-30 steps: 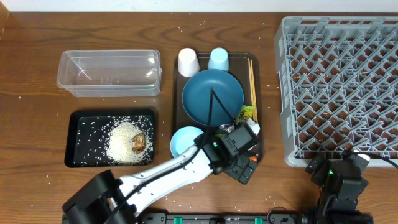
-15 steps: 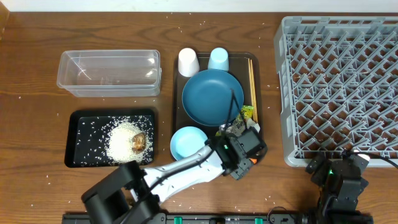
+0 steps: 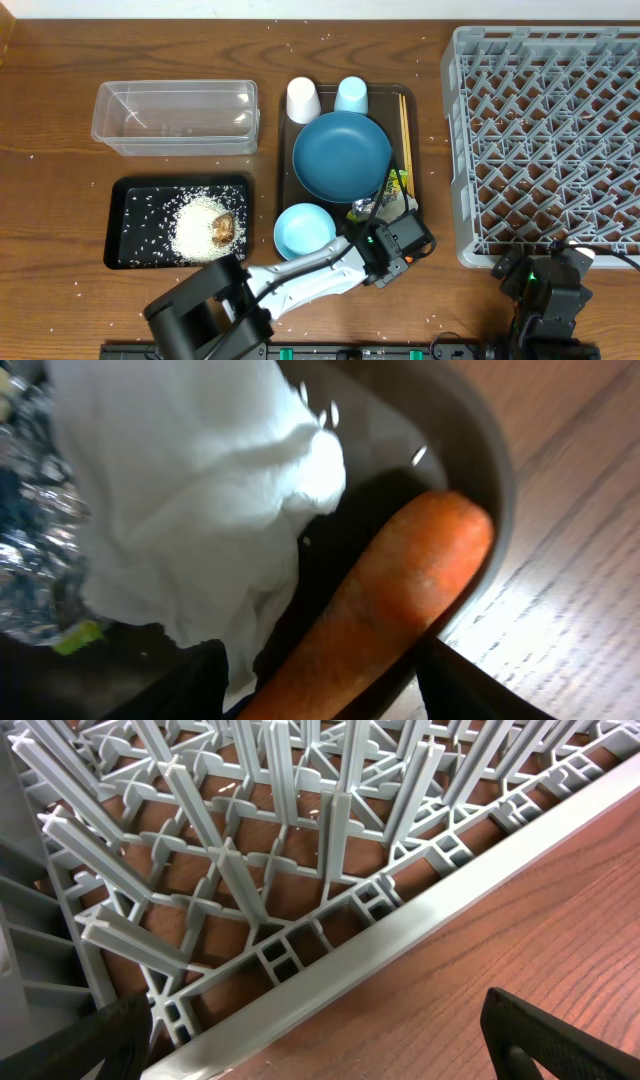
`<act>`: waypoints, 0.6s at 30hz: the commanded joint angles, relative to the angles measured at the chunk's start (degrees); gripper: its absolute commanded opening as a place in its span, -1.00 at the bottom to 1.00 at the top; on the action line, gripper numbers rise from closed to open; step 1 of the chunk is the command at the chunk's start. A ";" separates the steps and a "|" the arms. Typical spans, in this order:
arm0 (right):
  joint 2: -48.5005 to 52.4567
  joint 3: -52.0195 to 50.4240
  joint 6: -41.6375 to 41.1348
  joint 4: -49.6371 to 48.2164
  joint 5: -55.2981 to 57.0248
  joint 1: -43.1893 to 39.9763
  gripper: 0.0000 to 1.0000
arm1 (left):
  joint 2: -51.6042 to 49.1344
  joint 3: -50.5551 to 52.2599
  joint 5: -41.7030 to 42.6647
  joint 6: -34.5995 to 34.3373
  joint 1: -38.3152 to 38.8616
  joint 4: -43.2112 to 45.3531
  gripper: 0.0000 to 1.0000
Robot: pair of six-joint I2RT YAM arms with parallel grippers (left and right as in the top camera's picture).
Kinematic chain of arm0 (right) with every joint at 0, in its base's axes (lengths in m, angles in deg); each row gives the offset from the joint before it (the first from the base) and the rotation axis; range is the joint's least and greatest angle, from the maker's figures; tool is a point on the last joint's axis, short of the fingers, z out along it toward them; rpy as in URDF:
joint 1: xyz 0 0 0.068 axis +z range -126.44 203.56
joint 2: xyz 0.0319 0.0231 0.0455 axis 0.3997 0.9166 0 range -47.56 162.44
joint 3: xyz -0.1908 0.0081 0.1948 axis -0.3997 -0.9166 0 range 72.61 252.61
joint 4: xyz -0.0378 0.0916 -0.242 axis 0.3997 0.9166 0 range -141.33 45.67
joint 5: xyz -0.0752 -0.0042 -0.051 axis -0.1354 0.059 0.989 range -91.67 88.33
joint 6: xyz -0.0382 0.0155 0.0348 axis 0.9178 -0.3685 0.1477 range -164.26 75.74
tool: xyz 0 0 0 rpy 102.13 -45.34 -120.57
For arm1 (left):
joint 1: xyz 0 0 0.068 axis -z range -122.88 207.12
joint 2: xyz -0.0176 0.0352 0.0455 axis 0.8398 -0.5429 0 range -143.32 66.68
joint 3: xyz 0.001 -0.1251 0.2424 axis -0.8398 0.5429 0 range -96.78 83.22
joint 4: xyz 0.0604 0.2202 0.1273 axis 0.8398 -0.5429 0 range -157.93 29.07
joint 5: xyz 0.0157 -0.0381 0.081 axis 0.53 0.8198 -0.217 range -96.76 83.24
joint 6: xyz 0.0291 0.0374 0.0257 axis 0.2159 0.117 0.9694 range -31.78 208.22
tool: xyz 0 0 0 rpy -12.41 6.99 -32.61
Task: Sort waste into correct bins and load items into the dishwasher rack
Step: 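Reach the left gripper to the orange carrot and grasp it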
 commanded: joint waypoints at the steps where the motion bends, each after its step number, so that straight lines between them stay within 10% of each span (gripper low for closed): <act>1: -0.09 0.63 0.66 0.04 0.59 -0.37 0.98 | -1.75 -0.94 -1.29 0.76 -0.07 -0.09 0.19; 18: -0.09 0.63 0.66 0.04 0.59 -0.37 0.98 | -4.20 -0.72 -4.33 0.79 -0.11 0.55 0.11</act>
